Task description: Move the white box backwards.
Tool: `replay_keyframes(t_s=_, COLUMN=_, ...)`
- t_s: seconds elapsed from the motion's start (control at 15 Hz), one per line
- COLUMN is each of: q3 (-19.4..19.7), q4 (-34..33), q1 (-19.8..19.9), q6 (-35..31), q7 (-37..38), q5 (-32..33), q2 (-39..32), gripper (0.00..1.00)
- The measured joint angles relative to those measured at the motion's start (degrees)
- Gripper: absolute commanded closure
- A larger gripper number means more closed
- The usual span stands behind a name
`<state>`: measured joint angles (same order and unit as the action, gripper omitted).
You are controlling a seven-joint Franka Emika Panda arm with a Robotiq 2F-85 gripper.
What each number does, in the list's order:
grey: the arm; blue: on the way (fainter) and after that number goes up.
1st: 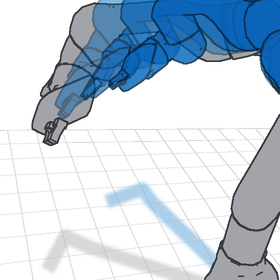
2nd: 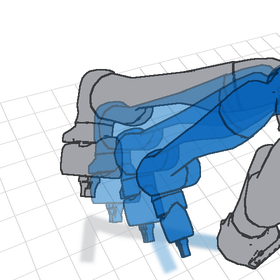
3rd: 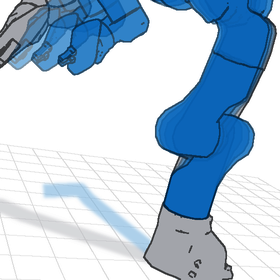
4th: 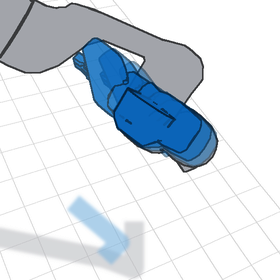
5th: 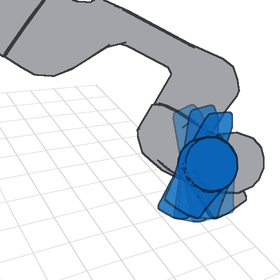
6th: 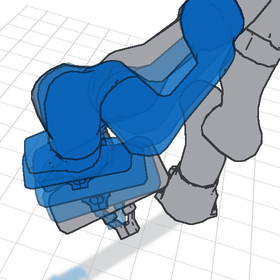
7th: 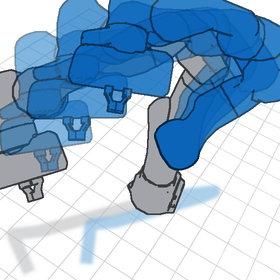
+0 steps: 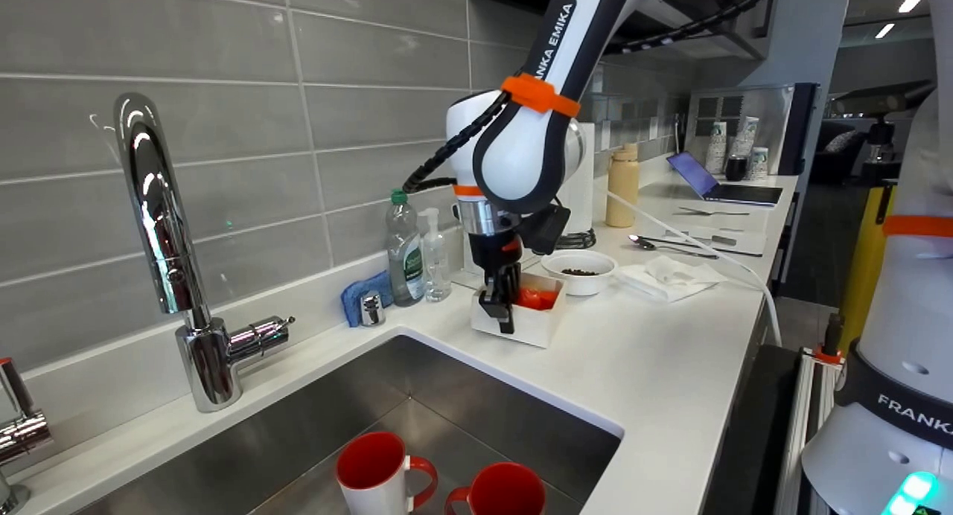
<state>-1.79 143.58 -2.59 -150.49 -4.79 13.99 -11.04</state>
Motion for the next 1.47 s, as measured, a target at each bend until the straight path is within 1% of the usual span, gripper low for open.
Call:
replay_keyframes(t_s=0.27, q3=-0.1, q4=-3.3, q1=-0.7, q6=0.0, q7=0.0, q5=0.0, q2=-2.7, gripper=1.00)
replay_keyframes(t_s=0.33, q3=-0.1, q4=-4.0, q1=-0.8, q6=0.0, q7=0.0, q5=0.0, q2=-3.4, gripper=0.75)
replay_keyframes(t_s=0.4, q3=-0.1, q4=-4.5, q1=-0.8, q6=0.0, q7=0.0, q5=0.0, q2=-4.0, gripper=0.73)
replay_keyframes(t_s=0.53, q3=-0.1, q4=-5.6, q1=-0.8, q6=0.0, q7=0.0, q5=0.0, q2=-5.0, gripper=0.59)
replay_keyframes(t_s=0.87, q3=-0.1, q4=-7.1, q1=-0.9, q6=0.1, q7=0.1, q5=-0.3, q2=-5.1, gripper=0.15)
replay_keyframes(t_s=1.0, q3=-0.1, q4=-7.2, q1=-1.2, q6=0.7, q7=0.6, q5=-0.3, q2=-4.1, gripper=0.00)
replay_keyframes(t_s=1.47, q3=-1.5, q4=-7.2, q1=-3.0, q6=10.6, q7=2.8, q5=-0.2, q2=4.8, gripper=0.00)
